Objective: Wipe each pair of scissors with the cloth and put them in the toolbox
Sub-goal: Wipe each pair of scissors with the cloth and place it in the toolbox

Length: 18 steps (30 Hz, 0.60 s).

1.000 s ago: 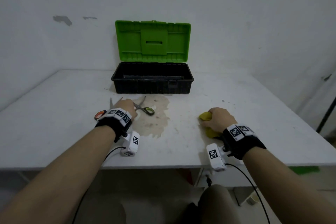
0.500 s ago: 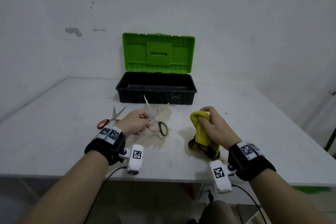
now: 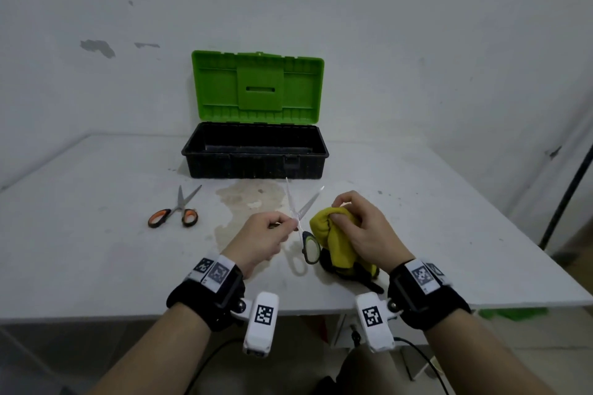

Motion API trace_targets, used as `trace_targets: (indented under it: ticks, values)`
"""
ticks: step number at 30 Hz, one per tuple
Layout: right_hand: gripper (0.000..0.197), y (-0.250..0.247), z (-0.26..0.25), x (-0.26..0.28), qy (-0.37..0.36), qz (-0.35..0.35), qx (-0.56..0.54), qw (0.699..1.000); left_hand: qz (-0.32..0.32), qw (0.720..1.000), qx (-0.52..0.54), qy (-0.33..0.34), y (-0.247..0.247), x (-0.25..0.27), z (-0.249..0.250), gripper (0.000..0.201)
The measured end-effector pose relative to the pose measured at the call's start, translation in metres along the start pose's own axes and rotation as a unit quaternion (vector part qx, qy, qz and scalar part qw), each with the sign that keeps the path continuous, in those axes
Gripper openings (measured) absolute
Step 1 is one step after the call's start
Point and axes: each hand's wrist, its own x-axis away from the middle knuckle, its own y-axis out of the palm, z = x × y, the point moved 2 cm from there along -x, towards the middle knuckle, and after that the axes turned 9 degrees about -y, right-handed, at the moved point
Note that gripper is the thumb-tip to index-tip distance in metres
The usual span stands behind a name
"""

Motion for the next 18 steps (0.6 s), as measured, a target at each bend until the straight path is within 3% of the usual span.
trace_targets:
  ticks: [5,10,13,16,18]
  values:
    - [0.004,0.005,-0.001,0.000,-0.045,0.028,0.074,0.996,0.023,0.999,-0.031,0.033,0.016,0.001,-0.004,0.020]
    - [0.010,0.010,0.005,0.002,-0.118,0.047,0.199,0.972,0.025,0.999,-0.024,0.036,0.026,0.001,-0.008,0.020]
    - [0.016,0.013,0.002,0.006,-0.115,0.059,0.234,0.964,0.029,0.998,-0.021,0.044,0.028,0.002,-0.007,0.020]
    - [0.038,0.019,0.001,0.011,-0.100,0.044,0.241,0.964,0.030,0.998,-0.021,0.045,0.029,0.002,-0.007,0.020]
    - [0.039,0.022,0.002,0.013,-0.092,0.044,0.221,0.970,0.027,0.998,-0.016,0.046,0.030,0.003,-0.006,0.020]
